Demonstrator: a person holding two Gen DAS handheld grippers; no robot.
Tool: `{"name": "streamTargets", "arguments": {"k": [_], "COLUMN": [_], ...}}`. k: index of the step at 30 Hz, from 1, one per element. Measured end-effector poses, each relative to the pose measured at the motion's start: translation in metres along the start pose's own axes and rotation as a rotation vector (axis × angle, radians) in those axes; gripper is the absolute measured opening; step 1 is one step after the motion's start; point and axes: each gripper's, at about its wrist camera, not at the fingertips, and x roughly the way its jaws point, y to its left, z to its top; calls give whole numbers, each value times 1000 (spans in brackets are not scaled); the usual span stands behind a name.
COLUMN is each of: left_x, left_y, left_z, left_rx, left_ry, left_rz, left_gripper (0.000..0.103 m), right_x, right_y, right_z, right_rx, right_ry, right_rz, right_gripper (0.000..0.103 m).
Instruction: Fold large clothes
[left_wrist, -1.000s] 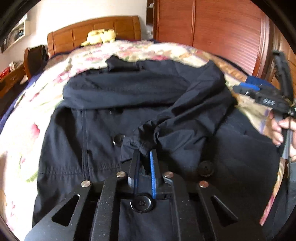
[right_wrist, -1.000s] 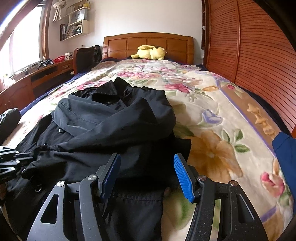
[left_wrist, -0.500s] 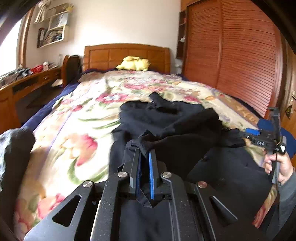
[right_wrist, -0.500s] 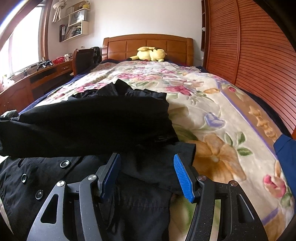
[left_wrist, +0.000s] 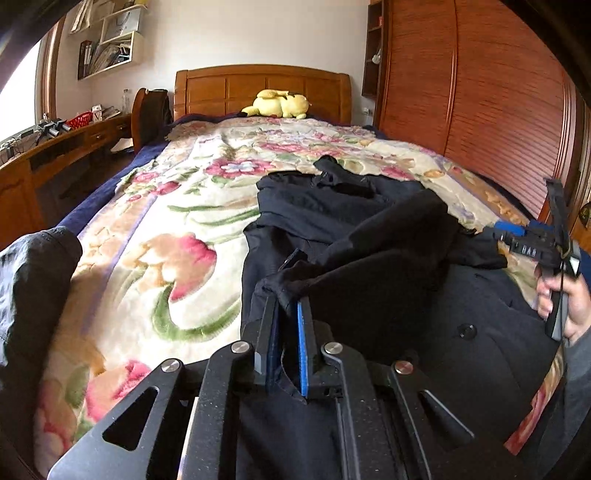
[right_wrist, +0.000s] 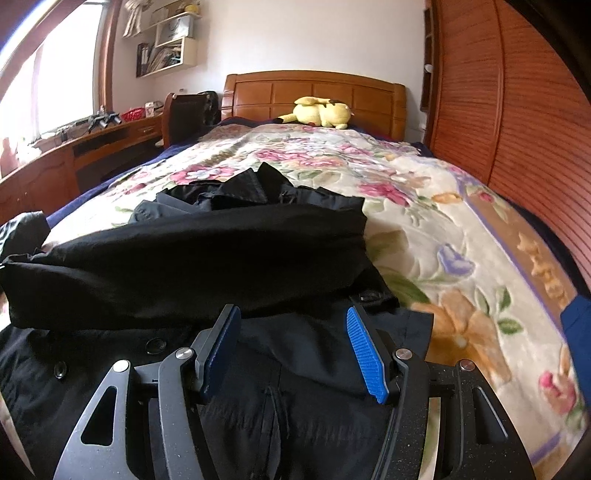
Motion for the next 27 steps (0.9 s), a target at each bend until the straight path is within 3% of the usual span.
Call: {"name": "streamTargets", "arguments": {"k": [6,8,9,10,12,14,21,27], "left_x": [1,1,2,2,2,3,8,11], "left_y": [-4,-5,-5,-6,-8,-8,-6,-13], "left_z": [1,2,2,2,2,3,8,7], "left_rx": [29,30,35,39,40,34,-5,17], "left_ry": [-27,-30,-33,-39,-56,-58,-75,-57], "left_rz": [12,5,9,16,17,5,-17,-32], "left_gripper": [38,40,48,66,79,80,80,80], "right_x": [27,43,51,59,80,99,156,200], "right_y": [-20,-30,-36,-41,-52,-62,-76,-75], "right_z": [20,30,36,43,57,68,100,107], "right_rx": [-24,-18,-9,0,29,71,227,265], "right_ry": [53,80,90,98,124,148,210,317], "right_rz": [-1,-12,-10,-13,-21,-14,24,-5], "right_gripper": [62,61,58,52,47,42,42,42]}}
